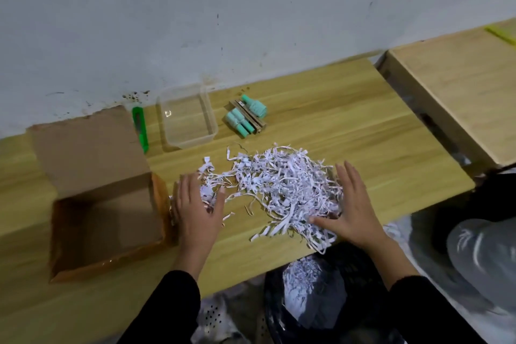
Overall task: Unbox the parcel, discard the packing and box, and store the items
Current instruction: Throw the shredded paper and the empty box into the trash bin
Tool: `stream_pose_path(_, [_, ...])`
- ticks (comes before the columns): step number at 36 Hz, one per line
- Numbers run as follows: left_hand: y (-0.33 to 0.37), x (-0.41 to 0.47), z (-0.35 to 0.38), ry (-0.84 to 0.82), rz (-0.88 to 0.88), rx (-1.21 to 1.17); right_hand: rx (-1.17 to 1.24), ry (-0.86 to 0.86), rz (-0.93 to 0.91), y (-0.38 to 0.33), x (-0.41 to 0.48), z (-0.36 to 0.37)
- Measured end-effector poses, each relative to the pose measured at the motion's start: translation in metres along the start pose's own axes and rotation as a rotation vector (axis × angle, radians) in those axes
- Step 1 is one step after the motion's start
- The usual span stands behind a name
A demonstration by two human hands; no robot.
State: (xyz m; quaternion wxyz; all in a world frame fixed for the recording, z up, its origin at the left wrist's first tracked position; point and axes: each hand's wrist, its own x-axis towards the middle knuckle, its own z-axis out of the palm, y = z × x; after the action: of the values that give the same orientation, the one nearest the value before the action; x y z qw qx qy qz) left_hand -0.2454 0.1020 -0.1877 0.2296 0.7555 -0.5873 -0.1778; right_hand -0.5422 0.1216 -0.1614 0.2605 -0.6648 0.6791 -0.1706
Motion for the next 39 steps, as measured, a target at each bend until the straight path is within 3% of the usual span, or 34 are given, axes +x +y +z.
stream_pose_path(5, [0.011,0.004,0.016,-0.076,0.053,0.037,-0.120,-0.080,-0.062,0.008,0.007,0.010])
stream_pose_path(20, [0.057,0.047,0.037,-0.620,0.582,0.233,-0.490,-0.397,-0.264,-0.036,0.080,0.018])
stream_pose_path(25, [0.050,0.037,0.033,-0.609,0.670,0.350,-0.529,-0.336,-0.250,-0.043,0.072,0.022])
stream_pose_path(33, [0.044,0.012,0.027,-0.515,0.644,0.456,-0.353,-0.314,-0.101,-0.057,0.047,0.035])
stream_pose_path(39, [0.055,0.007,0.022,-0.628,0.655,0.423,-0.221,-0.284,0.034,-0.070,0.027,0.041])
